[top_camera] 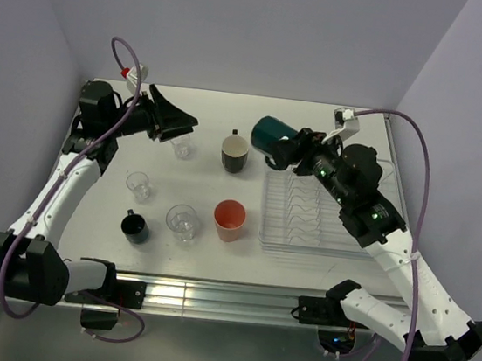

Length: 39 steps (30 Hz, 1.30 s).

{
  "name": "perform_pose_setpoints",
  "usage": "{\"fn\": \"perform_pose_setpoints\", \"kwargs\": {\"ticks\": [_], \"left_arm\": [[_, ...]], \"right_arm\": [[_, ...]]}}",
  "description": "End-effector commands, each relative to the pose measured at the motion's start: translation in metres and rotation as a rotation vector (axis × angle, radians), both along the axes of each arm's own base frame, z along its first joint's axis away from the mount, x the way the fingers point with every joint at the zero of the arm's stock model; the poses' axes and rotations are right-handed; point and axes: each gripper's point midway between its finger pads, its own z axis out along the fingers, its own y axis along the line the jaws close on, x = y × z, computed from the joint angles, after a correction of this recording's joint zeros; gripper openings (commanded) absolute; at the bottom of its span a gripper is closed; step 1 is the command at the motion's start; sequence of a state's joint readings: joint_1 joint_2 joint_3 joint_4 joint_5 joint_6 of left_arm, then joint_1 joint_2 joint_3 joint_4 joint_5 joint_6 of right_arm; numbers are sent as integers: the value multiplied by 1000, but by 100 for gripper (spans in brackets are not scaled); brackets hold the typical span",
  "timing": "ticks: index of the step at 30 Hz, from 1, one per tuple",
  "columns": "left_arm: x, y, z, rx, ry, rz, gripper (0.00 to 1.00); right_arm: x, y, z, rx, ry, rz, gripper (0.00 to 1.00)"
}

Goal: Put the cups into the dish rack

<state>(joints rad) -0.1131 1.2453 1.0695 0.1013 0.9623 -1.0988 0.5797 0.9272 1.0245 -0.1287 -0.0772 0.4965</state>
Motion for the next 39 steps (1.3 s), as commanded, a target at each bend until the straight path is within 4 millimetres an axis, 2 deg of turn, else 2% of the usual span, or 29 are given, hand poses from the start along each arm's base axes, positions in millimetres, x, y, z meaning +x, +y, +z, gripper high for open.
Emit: {"fn": "perform_pose_setpoints", "kwargs": {"ticks": [1, 2, 3, 4, 6, 9, 16, 23, 33, 39], "left_arm": [[-1, 18, -11, 194, -31, 110, 65], [5, 24, -15, 226, -25, 158, 65], [6, 26, -17, 245, -29, 174, 65], [5, 29, -20, 266, -43, 183, 64], [5, 33, -26, 295, -32, 202, 65], [4, 34, -35, 316, -23, 201, 65], [3, 36, -48, 344, -19, 192, 65], [4, 34, -58, 359, -3, 168, 64], [5, 35, -65, 359, 10, 174, 64], [7, 35, -72, 371, 22, 172, 64]], "right_arm": [[24, -71, 19, -112, 17, -323, 0], [31, -81, 17, -137, 43, -362, 0], [40, -105, 8, -166, 82, -440, 0], [40, -120, -8, -211, 147, -480, 0], [49, -152, -24, -261, 216, -583, 0], [54, -185, -44, -340, 308, -688, 0], [66, -218, -88, -465, 482, -768, 0], [77, -231, -134, -500, 615, -760, 0], [99, -223, -185, -510, 736, -680, 0], [104, -220, -205, -513, 777, -663, 0]]}}
